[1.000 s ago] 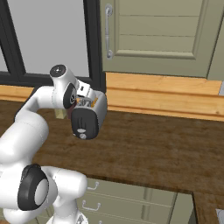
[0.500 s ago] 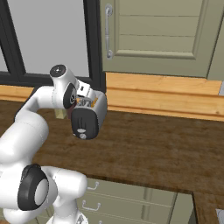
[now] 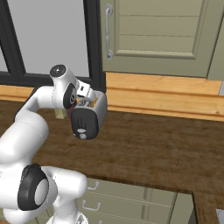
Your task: Start the toaster. Once the lever pops up, take the bread to the plate on the dining counter.
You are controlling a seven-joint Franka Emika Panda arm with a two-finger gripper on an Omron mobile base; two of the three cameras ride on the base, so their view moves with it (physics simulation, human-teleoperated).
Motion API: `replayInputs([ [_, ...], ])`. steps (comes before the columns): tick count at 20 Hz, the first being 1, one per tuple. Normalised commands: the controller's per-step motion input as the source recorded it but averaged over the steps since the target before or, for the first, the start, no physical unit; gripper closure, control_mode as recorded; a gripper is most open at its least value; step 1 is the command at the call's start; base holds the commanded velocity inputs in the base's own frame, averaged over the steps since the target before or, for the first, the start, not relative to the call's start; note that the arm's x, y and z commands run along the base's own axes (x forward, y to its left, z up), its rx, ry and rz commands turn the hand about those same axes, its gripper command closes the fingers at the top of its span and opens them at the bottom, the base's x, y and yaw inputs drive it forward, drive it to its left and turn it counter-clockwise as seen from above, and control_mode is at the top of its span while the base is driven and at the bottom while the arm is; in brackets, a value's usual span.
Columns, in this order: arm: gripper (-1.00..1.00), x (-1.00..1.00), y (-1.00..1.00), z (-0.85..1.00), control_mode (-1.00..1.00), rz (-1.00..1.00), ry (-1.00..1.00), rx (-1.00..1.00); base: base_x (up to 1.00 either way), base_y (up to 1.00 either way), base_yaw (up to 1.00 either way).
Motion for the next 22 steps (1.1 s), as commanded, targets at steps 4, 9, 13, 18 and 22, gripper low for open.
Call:
replayInputs([
  [4,-1.0,0.0,0.0,0.0,-1.0,0.0,0.0,0.0,0.0,0.0,0.0],
  [9,-1.0,0.0,0.0,0.0,-1.0,0.0,0.0,0.0,0.0,0.0,0.0],
  [13,-1.0,0.0,0.0,0.0,-1.0,0.0,0.0,0.0,0.0,0.0,0.0],
  [18,-1.0,0.0,0.0,0.0,-1.0,0.0,0.0,0.0,0.0,0.0,0.0],
  [22,-1.0,0.0,0.0,0.0,-1.0,0.0,0.0,0.0,0.0,0.0,0.0],
])
